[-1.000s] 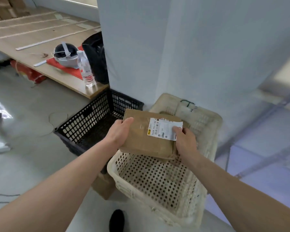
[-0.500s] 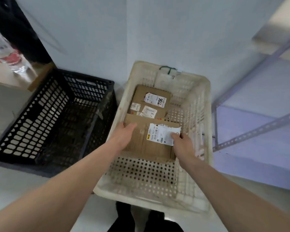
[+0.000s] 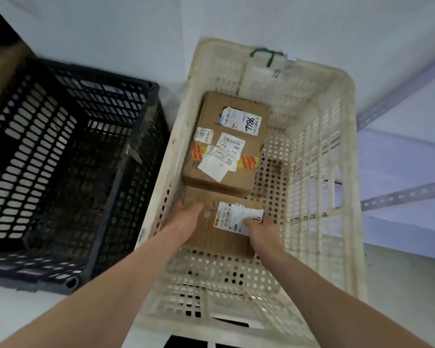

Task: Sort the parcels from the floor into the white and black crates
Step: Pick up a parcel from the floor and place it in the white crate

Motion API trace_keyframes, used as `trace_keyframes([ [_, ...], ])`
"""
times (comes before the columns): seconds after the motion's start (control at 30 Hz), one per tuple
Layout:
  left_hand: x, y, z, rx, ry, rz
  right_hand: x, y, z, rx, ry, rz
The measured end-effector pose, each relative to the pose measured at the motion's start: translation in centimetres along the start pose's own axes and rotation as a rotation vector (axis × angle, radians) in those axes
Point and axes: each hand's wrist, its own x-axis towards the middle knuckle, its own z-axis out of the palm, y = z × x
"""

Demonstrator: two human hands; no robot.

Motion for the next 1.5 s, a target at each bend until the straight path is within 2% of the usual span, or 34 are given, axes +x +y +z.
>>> trace_keyframes([
  [0.1, 1.5, -0.5, 1.4, 0.077, 0.061, 0.018, 1.8, 0.3, 1.2, 0.044, -0.019, -0.007],
  [0.2, 1.1, -1.3, 3.4, 0.103, 0.116, 0.174, 3.2, 0.7, 2.1, 0.129, -0.011, 0.022],
  [0.3, 0.5, -2.4, 4.9, 0.282, 0.186, 0.282, 3.9, 1.4, 2.7, 0.158, -0.062, 0.042],
  [0.47, 1.3, -2.8, 5.4, 0.432, 0.102, 0.087, 4.1, 1.6, 3.7, 0.189, -0.143, 0.067],
  [0.57, 1.8, -2.8, 5.4, 0.555, 0.117, 0.068, 4.3, 1.6, 4.0, 0.189, -0.160, 0.047],
  [0.83, 1.9, -2.2, 6.0, 0.569, 0.016, 0.048, 4.2, 1.8, 3.6, 0.185, -0.192, 0.025],
  [1.17, 1.8, -1.8, 4.1, 0.441, -0.079, 0.070, 4.1, 0.6, 2.7, 0.061, -0.272, 0.031],
  [1.27, 1.6, -2.1, 3.8, 0.433, -0.077, 0.085, 3.8, 0.8, 2.6, 0.053, -0.256, 0.022],
  [1.5, -1.2, -0.9, 2.4, 0.360, -0.058, 0.200, 1.1, -1.3, 1.2, 0.019, -0.125, -0.125],
])
